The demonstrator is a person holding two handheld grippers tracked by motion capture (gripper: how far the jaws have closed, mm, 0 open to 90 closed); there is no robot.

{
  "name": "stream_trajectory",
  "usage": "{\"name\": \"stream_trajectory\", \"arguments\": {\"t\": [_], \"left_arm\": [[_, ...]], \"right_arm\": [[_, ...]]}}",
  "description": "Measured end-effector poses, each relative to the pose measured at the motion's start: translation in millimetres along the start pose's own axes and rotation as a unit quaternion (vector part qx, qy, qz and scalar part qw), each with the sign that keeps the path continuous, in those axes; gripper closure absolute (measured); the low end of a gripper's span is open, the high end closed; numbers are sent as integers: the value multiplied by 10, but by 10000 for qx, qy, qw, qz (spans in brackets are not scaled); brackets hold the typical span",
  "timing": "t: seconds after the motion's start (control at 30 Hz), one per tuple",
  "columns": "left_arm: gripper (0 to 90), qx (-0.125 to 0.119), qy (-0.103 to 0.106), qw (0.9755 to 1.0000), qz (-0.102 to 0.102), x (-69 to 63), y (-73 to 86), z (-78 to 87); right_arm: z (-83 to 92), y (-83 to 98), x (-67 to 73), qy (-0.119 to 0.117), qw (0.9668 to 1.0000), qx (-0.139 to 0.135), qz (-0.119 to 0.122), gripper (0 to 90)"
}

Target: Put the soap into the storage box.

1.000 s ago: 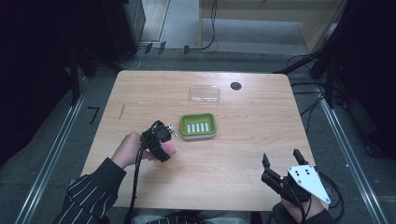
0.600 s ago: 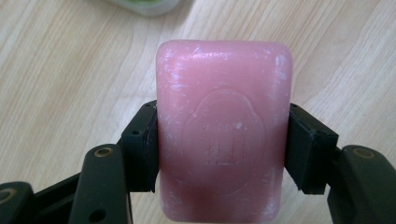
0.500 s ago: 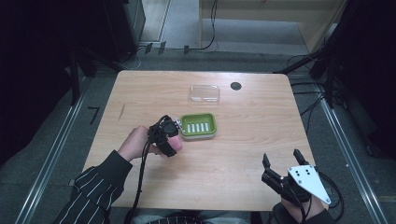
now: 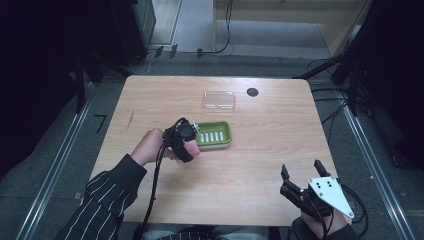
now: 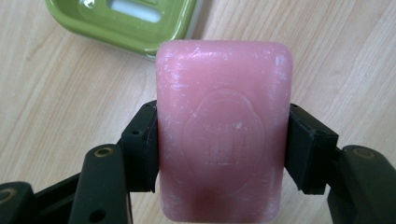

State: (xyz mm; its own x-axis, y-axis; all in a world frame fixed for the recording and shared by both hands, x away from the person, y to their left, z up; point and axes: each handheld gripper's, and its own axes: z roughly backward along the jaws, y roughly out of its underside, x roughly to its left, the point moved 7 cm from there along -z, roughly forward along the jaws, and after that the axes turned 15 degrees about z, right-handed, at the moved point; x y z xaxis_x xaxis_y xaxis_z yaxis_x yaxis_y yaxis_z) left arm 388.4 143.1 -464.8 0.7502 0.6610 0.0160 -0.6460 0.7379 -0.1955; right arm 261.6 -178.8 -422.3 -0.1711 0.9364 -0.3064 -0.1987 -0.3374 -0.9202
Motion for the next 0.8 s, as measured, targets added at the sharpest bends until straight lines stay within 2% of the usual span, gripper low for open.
{"name": "stream_trajectory", "arguments": {"t": [0.6,0.8], "left_arm": [[385,-137,2,9998,-155,71,-180,43],[384,-117,21,9997,-215,70,-230,33]], "right_arm": [[29,27,-30,62,9999,84,-15,127],[39,37,-45,90,9999,103,-10,127]]}}
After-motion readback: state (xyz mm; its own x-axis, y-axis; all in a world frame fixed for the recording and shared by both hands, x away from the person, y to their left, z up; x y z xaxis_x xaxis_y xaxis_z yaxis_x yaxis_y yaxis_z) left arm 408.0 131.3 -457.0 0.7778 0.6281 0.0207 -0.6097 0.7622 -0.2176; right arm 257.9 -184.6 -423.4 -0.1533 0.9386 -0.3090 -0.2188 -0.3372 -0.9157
